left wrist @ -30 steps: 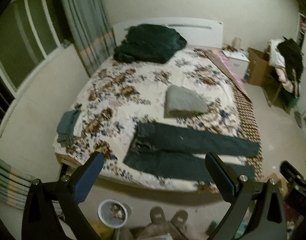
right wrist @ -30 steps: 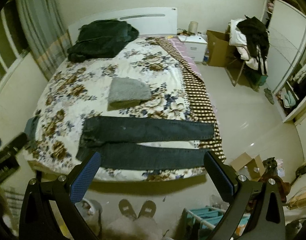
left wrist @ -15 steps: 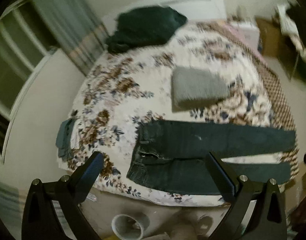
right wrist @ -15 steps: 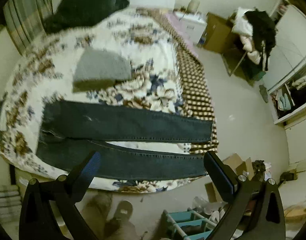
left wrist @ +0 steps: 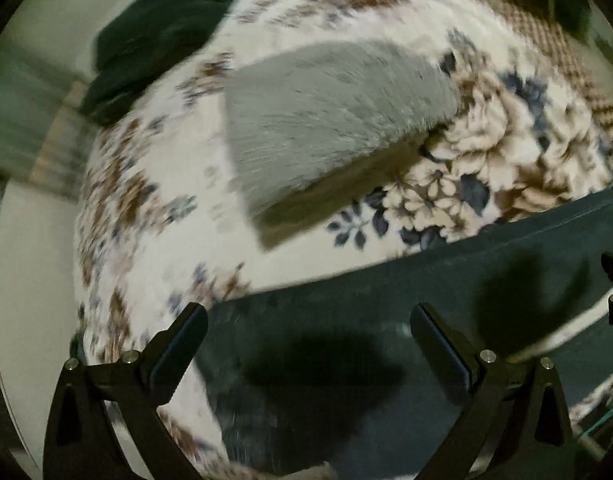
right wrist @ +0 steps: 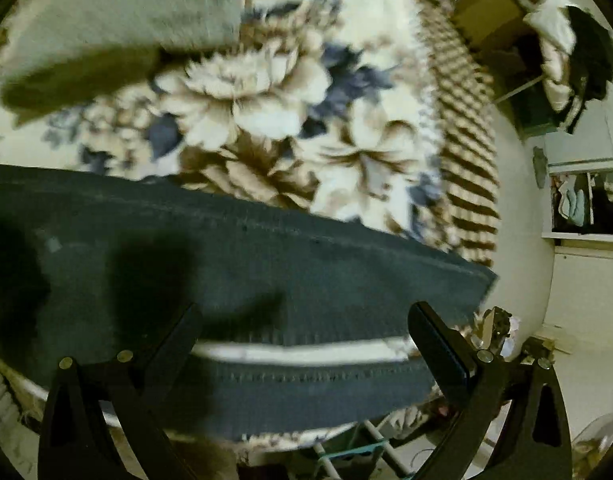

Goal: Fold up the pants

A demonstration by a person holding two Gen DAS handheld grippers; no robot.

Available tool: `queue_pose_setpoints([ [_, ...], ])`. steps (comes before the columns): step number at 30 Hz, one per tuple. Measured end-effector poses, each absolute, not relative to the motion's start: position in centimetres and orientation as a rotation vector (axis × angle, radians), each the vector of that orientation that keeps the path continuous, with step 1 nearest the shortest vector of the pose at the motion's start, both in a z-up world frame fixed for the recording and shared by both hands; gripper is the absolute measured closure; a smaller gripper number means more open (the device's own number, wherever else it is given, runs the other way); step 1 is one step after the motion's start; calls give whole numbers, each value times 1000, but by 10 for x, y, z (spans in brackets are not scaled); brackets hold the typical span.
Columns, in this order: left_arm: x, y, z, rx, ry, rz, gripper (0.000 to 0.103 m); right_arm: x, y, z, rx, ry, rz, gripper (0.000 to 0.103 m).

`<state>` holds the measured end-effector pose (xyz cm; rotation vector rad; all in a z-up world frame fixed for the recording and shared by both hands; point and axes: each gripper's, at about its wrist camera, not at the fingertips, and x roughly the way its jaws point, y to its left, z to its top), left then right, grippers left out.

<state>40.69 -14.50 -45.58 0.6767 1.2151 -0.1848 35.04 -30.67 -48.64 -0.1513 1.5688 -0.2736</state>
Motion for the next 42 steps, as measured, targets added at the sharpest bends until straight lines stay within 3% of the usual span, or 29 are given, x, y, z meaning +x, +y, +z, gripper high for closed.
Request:
queue_pose_setpoints([
  [5,438,-179,-539,848,1273,-339,0,395,-306,-570,-224,1686,-202,1],
  [9,442,-191,-584,950,1329,-462,1,409,-306,-612,-303,1749,-115,10],
  [10,442,-191,-588,957,1338,-481,3,410,-306,-618,-300,1758,-90,16],
  [13,443,-192,-595,916,1388,-564,31,413,-305,-629,-250,1774,-11,40],
  [14,441,-191,-593,867,1423,-626,56,412,-303,-630,-243,1773,-1,46],
  [15,439,-191,-592,831,1438,-661,81,411,-301,-630,-232,1771,10,60],
  [16,436,-193,-591,800,1445,-698,93,410,-298,-630,-225,1764,12,77],
  [18,426,-196,-586,833,1399,-716,100,406,-295,-625,-225,1734,-4,95],
  [22,413,-192,-575,772,1350,-710,102,393,-303,-615,-170,1689,-25,98],
  [34,327,-143,-475,541,1219,-532,103,299,-329,-548,-24,1486,-33,100],
  [42,256,-117,-490,406,1257,-406,103,193,-279,-507,35,1433,-16,100],
])
